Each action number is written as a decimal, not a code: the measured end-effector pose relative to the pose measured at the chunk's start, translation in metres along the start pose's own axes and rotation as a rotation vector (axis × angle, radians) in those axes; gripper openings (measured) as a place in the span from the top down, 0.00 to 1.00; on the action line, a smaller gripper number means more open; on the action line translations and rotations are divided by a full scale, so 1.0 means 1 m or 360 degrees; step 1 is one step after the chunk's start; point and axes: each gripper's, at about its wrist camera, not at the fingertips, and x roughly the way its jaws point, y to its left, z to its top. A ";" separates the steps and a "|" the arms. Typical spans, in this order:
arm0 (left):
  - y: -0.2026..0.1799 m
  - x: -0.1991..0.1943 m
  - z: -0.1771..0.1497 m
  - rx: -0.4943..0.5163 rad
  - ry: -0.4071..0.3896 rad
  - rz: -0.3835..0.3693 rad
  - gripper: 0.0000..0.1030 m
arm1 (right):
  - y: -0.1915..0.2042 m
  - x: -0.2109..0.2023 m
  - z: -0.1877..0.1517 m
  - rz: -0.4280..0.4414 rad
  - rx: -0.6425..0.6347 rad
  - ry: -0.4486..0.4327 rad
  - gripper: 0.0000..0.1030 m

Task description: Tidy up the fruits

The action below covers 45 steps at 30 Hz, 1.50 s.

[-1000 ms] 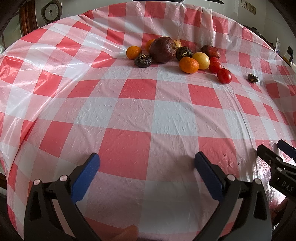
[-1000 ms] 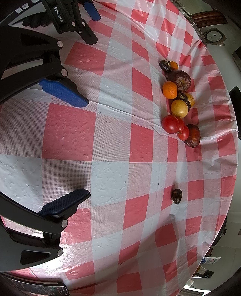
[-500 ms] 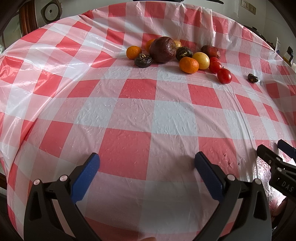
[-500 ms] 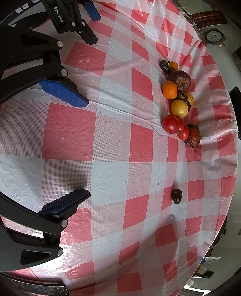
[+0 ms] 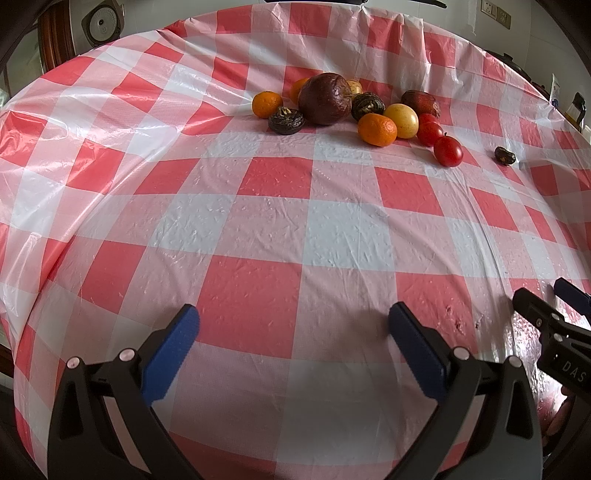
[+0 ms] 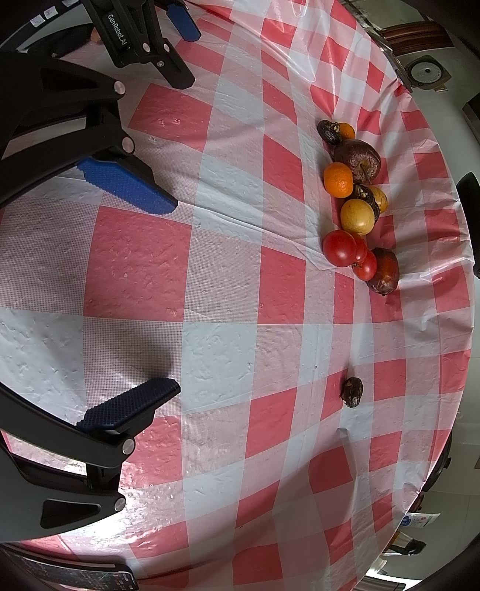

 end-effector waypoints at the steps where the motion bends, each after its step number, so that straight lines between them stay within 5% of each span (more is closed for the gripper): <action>1: 0.000 0.000 0.000 0.0000 0.0000 0.0000 0.01 | 0.000 0.000 0.000 0.0000 0.0000 0.0000 0.15; 13: -0.001 0.001 0.003 0.0029 0.0041 -0.0018 0.01 | -0.001 0.003 0.006 0.0023 -0.0035 0.0054 0.15; 22: 0.010 0.022 0.039 -0.0025 0.0026 0.0004 0.01 | -0.007 0.037 0.063 0.0133 -0.0019 -0.0033 0.17; 28: 0.013 0.039 0.071 -0.0163 -0.0016 0.0044 0.01 | 0.005 0.066 0.109 0.0225 -0.0006 -0.0082 0.31; 39: -0.035 0.054 0.105 0.0039 -0.0130 0.0034 0.01 | 0.025 0.095 0.137 0.0345 -0.0098 -0.0046 0.65; 45: -0.062 0.073 0.127 0.0067 -0.0122 -0.0040 0.07 | -0.008 0.083 0.135 0.0401 0.0172 -0.0197 0.65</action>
